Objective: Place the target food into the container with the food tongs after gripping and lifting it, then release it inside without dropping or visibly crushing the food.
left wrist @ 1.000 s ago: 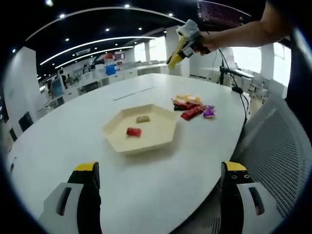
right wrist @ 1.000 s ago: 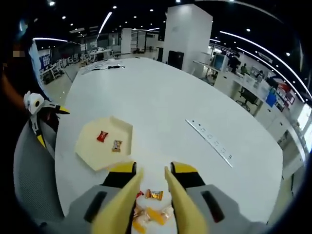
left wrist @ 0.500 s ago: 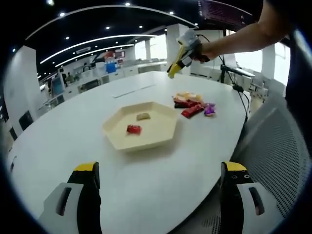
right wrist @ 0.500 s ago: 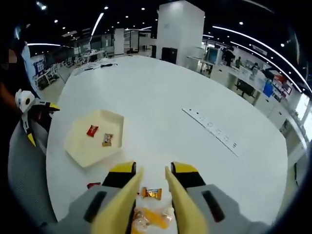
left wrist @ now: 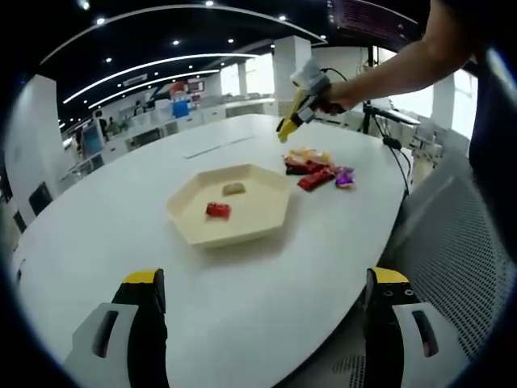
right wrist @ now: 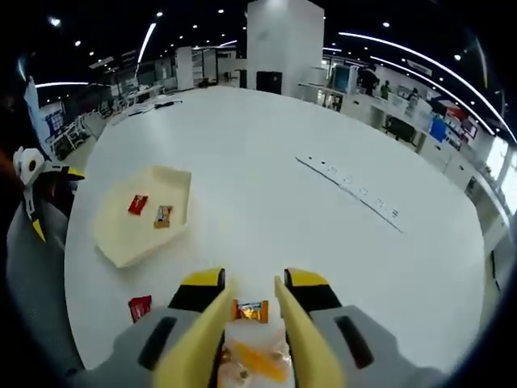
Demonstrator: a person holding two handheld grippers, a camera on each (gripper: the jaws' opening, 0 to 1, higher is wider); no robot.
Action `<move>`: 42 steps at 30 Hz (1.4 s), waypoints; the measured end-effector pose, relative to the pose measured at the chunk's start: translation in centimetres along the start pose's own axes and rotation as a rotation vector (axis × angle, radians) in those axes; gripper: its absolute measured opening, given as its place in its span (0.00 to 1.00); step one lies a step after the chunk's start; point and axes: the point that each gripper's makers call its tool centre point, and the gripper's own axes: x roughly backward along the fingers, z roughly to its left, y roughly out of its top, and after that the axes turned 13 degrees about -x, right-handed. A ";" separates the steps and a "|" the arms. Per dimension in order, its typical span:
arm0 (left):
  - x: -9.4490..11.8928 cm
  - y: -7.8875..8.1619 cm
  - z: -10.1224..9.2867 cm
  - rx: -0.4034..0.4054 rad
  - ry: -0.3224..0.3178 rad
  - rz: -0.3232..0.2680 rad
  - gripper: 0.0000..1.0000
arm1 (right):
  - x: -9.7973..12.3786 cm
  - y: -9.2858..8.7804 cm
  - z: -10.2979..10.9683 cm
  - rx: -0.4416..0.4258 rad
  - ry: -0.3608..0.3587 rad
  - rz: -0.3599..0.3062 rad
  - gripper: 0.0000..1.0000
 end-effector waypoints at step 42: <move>0.0 -0.3 0.0 0.012 -0.011 0.004 0.99 | -1.9 -3.8 -0.8 -0.135 -0.048 0.102 0.19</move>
